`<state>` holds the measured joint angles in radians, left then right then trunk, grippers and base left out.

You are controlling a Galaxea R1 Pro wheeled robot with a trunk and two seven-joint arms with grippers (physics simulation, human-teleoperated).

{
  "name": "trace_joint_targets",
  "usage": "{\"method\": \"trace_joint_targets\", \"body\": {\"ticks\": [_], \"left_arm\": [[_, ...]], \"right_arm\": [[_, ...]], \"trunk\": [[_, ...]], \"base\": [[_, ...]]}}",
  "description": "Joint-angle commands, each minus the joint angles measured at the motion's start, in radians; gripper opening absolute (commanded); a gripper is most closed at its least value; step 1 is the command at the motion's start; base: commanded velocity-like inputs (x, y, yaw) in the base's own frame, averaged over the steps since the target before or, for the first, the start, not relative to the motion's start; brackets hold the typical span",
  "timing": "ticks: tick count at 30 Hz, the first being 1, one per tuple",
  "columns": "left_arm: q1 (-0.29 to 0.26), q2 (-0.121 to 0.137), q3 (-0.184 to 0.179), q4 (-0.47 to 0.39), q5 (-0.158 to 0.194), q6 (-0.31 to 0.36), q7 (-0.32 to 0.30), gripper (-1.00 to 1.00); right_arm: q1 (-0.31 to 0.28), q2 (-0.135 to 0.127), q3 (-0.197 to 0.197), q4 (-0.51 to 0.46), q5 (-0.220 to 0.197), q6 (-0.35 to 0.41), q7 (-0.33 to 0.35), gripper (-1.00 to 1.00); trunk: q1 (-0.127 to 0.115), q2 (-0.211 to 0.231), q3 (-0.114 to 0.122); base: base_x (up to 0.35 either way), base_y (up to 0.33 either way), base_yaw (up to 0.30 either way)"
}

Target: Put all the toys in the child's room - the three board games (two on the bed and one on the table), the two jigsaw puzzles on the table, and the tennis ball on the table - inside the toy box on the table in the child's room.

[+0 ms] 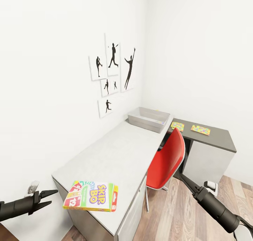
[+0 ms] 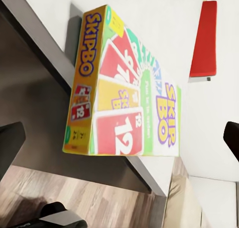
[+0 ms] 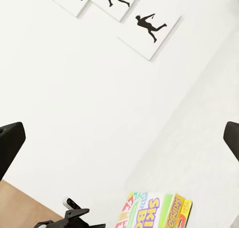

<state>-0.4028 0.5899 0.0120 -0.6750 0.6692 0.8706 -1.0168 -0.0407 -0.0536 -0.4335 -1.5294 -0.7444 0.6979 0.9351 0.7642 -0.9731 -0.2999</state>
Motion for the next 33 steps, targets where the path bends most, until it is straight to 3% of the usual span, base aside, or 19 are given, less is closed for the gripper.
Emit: {"method": "trace_joint_targets", "body": {"ticks": [1,33], "left_arm": [[-0.001,0.000,0.000,0.000,0.002,0.005,-0.002,1.00],[-0.001,-0.007,0.000,0.000,0.002,0.006,-0.006,1.00]], "right_arm": [[-0.001,0.000,-0.001,0.000,-0.004,0.006,0.001,1.00],[-0.001,0.000,-0.001,0.000,-0.004,0.006,0.001,1.00]], "trunk": [[0.000,-0.001,-0.001],[0.000,-0.001,-0.001]], "base": [[0.000,0.000,0.000],[0.000,0.000,0.000]]}}
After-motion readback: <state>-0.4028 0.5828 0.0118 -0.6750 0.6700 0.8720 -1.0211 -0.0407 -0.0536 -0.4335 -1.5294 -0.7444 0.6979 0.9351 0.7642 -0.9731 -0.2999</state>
